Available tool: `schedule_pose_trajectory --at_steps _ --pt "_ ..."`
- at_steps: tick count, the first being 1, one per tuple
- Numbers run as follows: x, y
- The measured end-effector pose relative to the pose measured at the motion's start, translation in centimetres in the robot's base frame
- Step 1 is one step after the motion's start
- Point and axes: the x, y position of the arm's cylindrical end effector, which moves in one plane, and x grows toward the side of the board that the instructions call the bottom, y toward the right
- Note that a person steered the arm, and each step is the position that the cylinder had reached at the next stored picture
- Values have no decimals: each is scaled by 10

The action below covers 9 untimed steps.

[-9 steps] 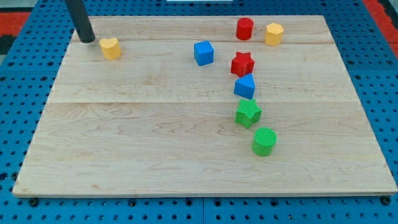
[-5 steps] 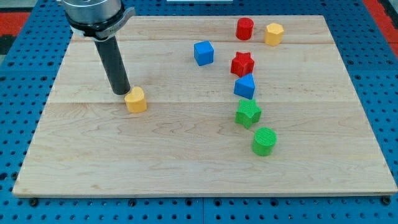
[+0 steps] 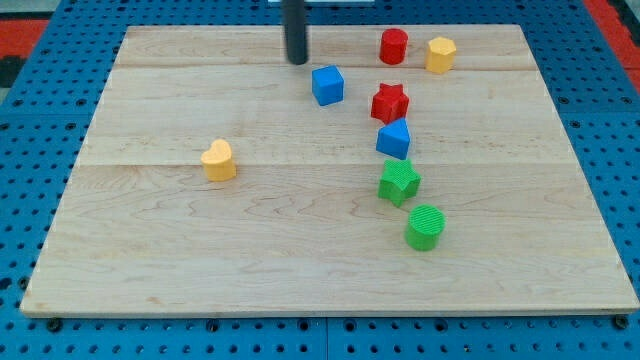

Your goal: Push the blue cube into the yellow heart

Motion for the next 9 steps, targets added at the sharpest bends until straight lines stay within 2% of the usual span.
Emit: schedule_pose_trajectory --at_steps 1,2,3,4,5,6,7,9 --pt "47 65" --pt "107 5" --pt "106 -35" --pt "91 33" --pt "86 45" --pt "35 61" --pt "21 53" --pt "23 -105"
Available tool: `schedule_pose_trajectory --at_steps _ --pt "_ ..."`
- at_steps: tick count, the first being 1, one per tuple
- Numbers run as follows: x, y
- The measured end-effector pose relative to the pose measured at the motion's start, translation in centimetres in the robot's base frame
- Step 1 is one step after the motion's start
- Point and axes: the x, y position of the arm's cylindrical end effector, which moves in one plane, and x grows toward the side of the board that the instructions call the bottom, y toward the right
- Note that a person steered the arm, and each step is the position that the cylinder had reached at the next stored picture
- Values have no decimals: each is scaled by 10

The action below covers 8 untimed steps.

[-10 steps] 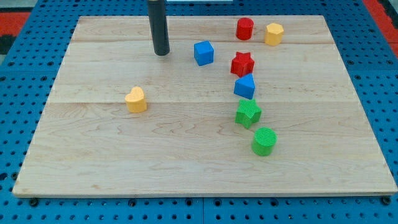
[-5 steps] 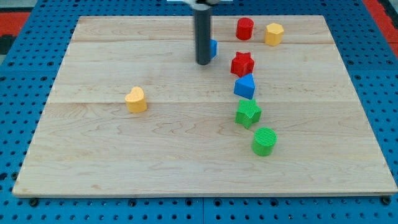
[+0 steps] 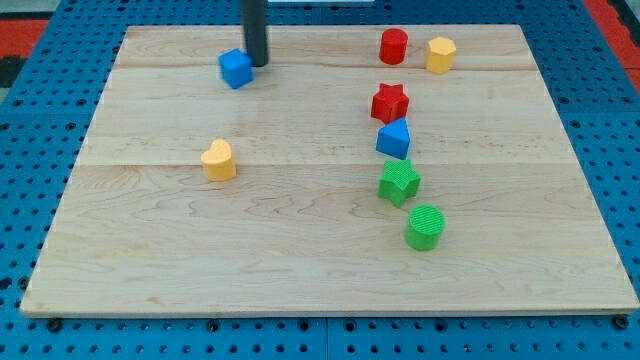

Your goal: Push the blue cube into the yellow heart

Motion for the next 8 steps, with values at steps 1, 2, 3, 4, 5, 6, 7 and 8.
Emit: schedule_pose_trajectory --at_steps 1,2,3,4,5,6,7,8 --pt "25 -31" --pt "48 -88" --pt "32 -101" --pt "38 -149" --pt "76 -145" --pt "100 -113" --pt "39 -158" --pt "81 -88"
